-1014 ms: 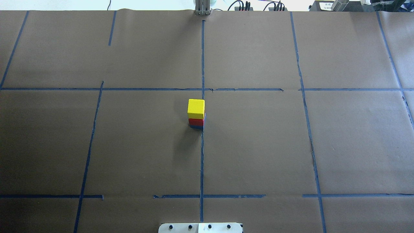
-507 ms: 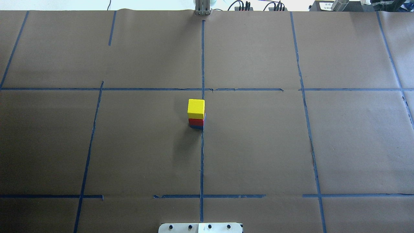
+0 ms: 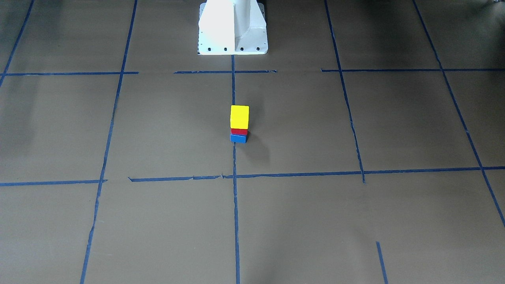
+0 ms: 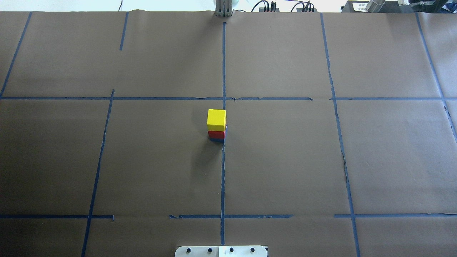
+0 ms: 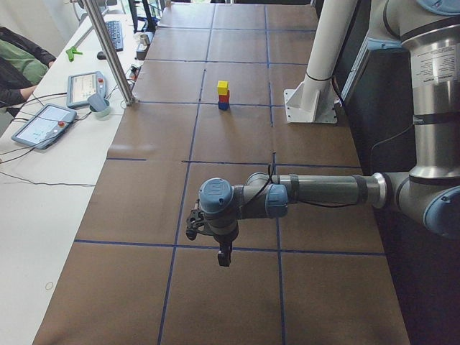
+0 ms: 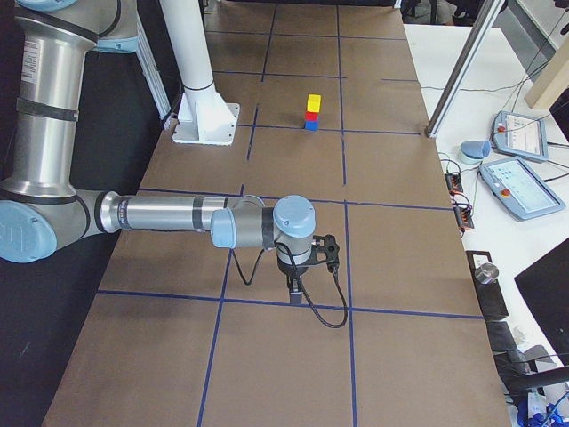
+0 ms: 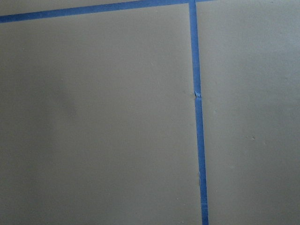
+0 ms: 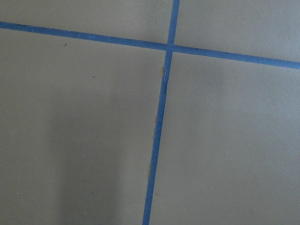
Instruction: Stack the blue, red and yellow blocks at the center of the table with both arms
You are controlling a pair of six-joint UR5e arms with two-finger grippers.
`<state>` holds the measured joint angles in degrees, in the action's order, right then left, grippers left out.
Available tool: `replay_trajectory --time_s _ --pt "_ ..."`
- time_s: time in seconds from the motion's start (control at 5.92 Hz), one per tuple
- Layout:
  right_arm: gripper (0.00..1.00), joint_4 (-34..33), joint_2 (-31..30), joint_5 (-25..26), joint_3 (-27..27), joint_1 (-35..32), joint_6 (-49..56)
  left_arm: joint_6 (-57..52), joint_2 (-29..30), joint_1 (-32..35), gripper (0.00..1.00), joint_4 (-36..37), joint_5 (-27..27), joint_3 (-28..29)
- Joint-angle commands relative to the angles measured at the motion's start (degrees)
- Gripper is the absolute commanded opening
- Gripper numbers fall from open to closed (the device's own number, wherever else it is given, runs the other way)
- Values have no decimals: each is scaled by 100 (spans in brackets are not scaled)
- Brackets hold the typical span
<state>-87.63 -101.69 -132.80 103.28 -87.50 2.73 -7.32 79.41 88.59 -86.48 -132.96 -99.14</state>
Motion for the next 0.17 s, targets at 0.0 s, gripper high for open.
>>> replay_trajectory --time_s 0.0 --pt "100 0 0 -35 8 -3 0 -6 -4 0 100 8 -2 0"
